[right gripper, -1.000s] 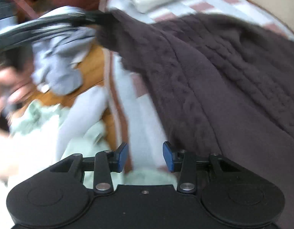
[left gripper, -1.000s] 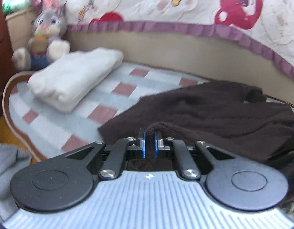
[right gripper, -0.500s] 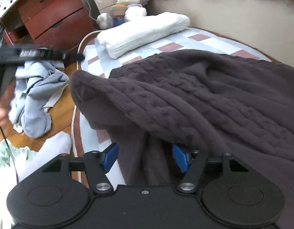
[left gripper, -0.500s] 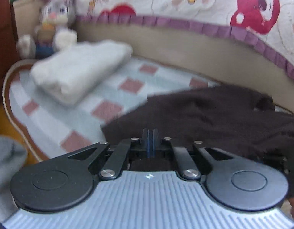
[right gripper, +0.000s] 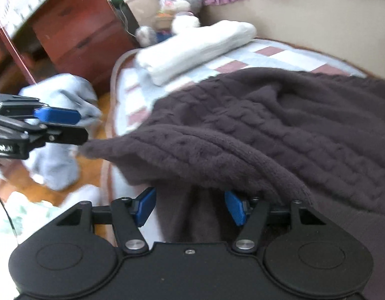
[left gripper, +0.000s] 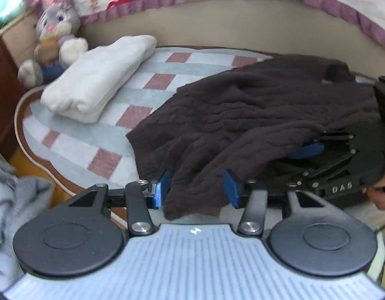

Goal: Fold clothes
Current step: 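Fold the sweater over with the left gripper while the right gripper releases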

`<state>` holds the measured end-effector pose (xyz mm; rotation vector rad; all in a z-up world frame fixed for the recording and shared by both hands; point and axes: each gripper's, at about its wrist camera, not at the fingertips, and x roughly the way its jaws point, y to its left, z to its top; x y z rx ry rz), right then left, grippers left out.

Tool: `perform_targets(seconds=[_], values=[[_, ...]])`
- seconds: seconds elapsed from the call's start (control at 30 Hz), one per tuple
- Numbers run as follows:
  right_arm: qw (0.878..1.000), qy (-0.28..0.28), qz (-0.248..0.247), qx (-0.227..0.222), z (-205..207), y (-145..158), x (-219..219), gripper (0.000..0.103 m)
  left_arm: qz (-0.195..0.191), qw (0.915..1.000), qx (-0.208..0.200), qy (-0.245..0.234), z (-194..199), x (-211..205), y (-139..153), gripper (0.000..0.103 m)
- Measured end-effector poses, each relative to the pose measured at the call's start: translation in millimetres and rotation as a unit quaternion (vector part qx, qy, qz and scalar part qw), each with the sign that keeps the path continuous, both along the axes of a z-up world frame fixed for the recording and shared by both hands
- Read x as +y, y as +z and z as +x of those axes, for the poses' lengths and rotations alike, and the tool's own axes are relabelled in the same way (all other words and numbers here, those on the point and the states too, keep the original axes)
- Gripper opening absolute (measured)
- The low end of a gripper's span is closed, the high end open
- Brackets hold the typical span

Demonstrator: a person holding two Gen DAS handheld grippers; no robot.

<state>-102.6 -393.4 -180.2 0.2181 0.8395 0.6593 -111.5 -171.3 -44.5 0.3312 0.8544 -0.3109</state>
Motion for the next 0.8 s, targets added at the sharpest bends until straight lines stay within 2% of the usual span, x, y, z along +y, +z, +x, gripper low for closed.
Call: perform_targets(seconds=[0.07,0.13,0.2,0.33,0.43,0.5,0.57,0.63,0.67,0.73,0.8], values=[[0.999,0.004,0.044,0.022,-0.5,0.7,-8.1,0.066,0.024,0.9995,-0.003,-0.018,-4.1,-7.6,13.2,0.053],[0.995,0.005,0.087,0.052,-1.1,1.2,-15.9,0.066,0.056,0.9968,-0.023,-0.052,-11.9,-11.4,21.4,0.062],[0.992,0.018,0.103,0.071,-8.3,3.4,-22.5,0.066,0.083,0.9927,-0.029,-0.083,-14.8,-14.9,19.0,0.077],[0.996,0.032,0.072,0.033,-18.4,14.6,-20.4,0.066,0.106,0.9827,-0.013,-0.152,-9.2,-23.3,-9.6,0.080],[0.999,0.015,0.026,0.036,-21.0,9.5,-17.7,0.067,0.149,0.9687,-0.004,-0.199,-3.0,-29.1,-49.9,0.080],[0.999,0.011,0.003,0.037,-25.5,7.1,-14.6,0.067,0.161,0.9622,-0.013,-0.219,1.9,-28.8,-70.8,0.080],[0.999,0.017,-0.022,0.031,-31.8,8.9,-6.7,0.067,0.158,0.9602,-0.026,-0.229,10.3,-24.7,-87.7,0.080],[0.998,0.015,-0.051,0.028,-35.4,9.6,4.4,0.066,0.126,0.9633,-0.041,-0.233,18.5,-16.2,-93.9,0.056],[0.997,0.007,-0.066,0.025,-36.2,8.6,10.1,0.066,0.109,0.9668,-0.042,-0.227,22.8,-11.7,-93.2,0.014],[0.996,-0.011,-0.088,0.017,-36.3,8.4,23.1,0.066,0.073,0.9764,-0.036,-0.200,30.4,-1.9,-83.3,0.013],[0.994,-0.018,-0.106,0.005,-34.4,8.8,38.1,0.067,0.037,0.9798,-0.068,-0.184,25.4,11.5,-61.1,0.013]])
